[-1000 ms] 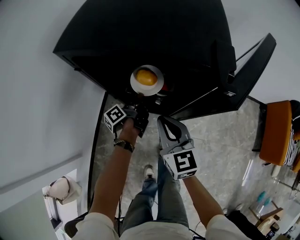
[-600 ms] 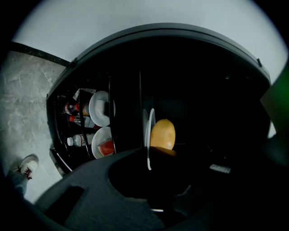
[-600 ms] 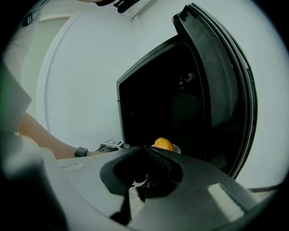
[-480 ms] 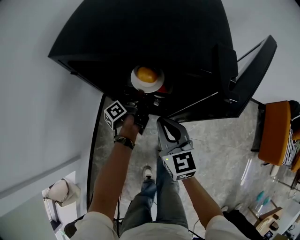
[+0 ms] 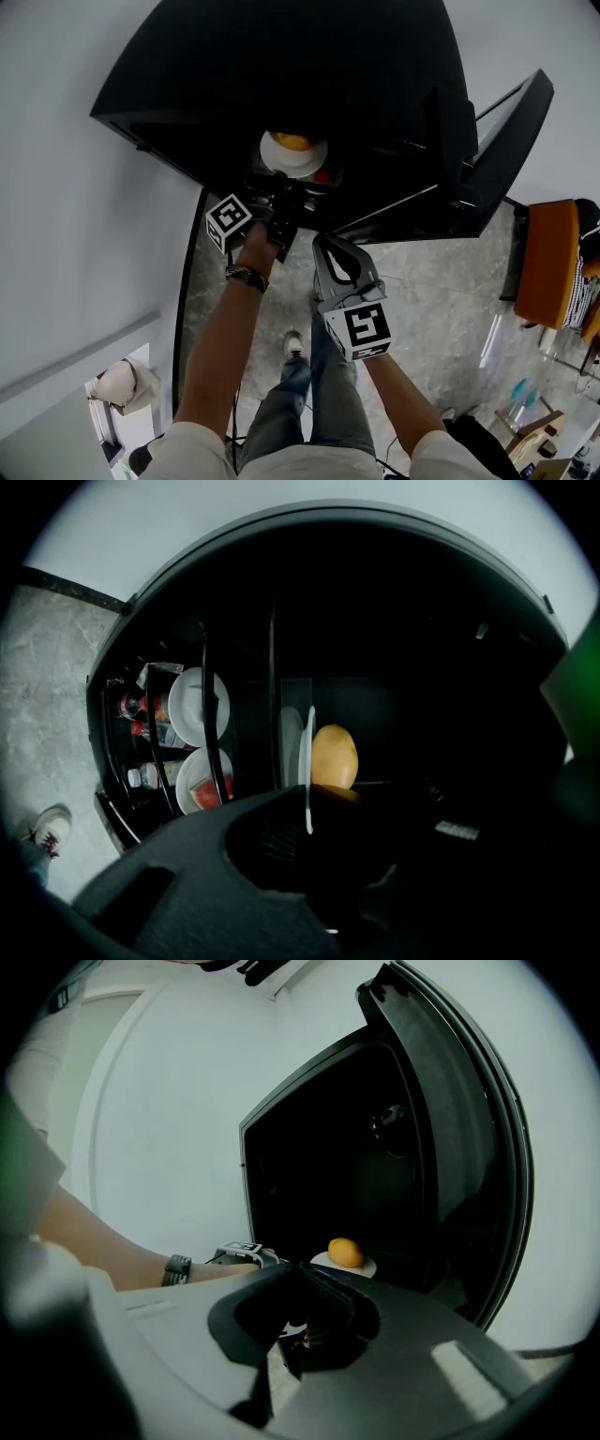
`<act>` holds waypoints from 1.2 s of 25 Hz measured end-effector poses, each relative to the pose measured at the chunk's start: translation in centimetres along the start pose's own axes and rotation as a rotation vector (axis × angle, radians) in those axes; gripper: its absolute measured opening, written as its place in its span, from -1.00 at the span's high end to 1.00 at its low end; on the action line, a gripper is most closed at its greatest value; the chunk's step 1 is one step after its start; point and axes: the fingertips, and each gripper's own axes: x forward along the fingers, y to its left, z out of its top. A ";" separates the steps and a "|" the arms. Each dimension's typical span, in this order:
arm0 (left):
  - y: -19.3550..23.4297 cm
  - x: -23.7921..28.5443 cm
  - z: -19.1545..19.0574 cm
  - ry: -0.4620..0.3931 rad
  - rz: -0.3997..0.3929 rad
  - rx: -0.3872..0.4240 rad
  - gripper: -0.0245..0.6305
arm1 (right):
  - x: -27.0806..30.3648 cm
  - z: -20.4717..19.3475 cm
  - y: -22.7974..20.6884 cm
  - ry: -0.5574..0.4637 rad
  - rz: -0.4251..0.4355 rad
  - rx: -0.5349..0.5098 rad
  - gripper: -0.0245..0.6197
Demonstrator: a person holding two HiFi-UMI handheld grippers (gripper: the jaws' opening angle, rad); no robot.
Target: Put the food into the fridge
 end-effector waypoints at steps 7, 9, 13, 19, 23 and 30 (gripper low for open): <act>0.2 -0.7 0.1 -0.004 0.002 0.016 0.80 | 0.2 -0.3 0.4 0.002 0.004 0.003 0.91; 0.2 -0.9 0.3 -0.007 -0.006 0.010 0.74 | 0.3 -0.3 0.5 0.002 0.006 0.005 0.91; 0.2 -1.4 0.4 -0.009 -0.008 0.005 0.67 | 0.5 -0.2 0.9 -0.001 0.009 0.003 0.91; 0.5 -2.5 0.3 0.010 0.017 0.030 0.64 | 0.8 0.0 1.4 0.000 0.014 -0.002 0.91; -0.4 -4.2 -0.1 0.051 0.042 0.181 0.70 | 0.4 0.9 1.5 -0.013 0.006 -0.011 0.91; -6.0 -8.0 -1.7 0.123 0.055 0.525 0.93 | -2.0 5.2 1.8 -0.070 -0.023 -0.041 0.91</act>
